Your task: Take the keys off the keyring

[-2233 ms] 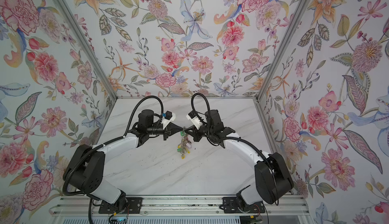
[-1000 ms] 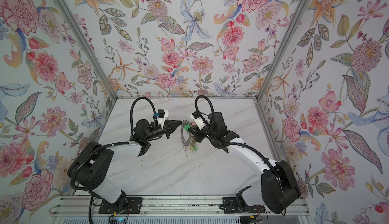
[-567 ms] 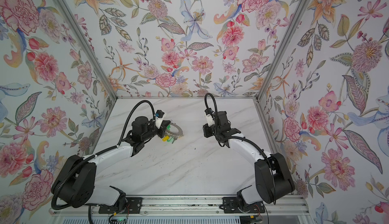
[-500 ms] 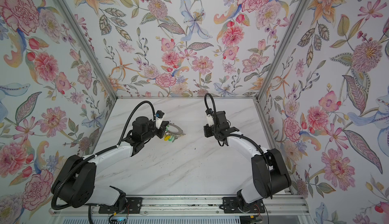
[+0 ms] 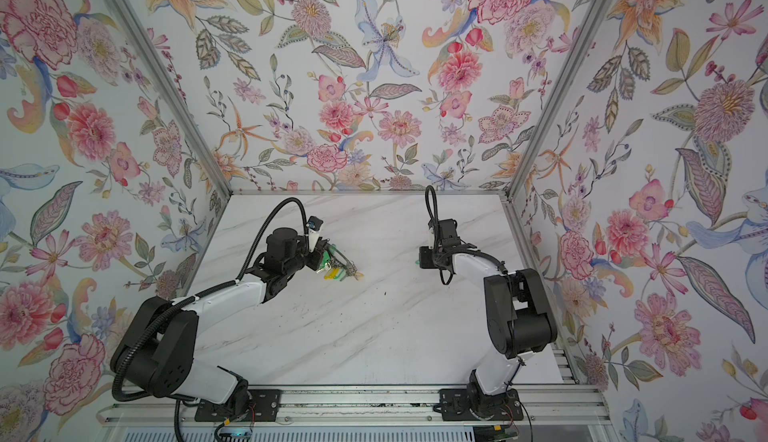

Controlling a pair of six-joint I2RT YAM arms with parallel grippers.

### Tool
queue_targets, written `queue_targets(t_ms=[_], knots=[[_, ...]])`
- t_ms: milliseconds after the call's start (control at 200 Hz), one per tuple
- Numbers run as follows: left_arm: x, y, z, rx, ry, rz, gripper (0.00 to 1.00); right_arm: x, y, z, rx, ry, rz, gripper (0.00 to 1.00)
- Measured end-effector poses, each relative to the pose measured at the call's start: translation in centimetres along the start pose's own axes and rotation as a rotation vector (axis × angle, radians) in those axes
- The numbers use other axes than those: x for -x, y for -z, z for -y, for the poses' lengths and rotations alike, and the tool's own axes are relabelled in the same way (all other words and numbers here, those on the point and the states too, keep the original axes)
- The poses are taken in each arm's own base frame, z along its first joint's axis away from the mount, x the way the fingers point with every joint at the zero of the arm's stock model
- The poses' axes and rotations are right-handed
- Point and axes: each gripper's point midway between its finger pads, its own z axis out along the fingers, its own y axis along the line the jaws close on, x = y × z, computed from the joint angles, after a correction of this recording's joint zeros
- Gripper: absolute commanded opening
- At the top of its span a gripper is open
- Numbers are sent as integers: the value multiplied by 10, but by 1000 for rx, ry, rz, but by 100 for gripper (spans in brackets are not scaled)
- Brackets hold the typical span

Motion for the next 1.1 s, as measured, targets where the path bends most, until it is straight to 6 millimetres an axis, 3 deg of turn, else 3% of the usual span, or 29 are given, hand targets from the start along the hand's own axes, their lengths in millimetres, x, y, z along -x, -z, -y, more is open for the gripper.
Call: queue_targets(t_ms=[90,270,576,871,986,1021,1036,1046,1101], knots=[[-5,3,-12,43,23,-8,53,1,0,1,7,-14,0,33],[-21,14,-49,140,114,-2,53,4,7,5,3,-26,33,37],[-56,49,-99,279,301,56,58,17,60,23,-67,-47,250,40],[-68,80,-134,390,417,140,61,9,93,64,-228,-136,411,51],[-70,93,-145,444,444,188,62,3,100,79,-293,-153,459,60],[-71,97,-147,460,447,204,66,-1,102,84,-315,-153,481,63],[-71,99,-148,469,450,212,69,-3,103,86,-326,-149,489,78],[-71,100,-149,474,451,216,70,-5,104,87,-332,-152,494,82],[-72,107,-151,503,457,242,74,-12,107,94,-368,-149,523,84]])
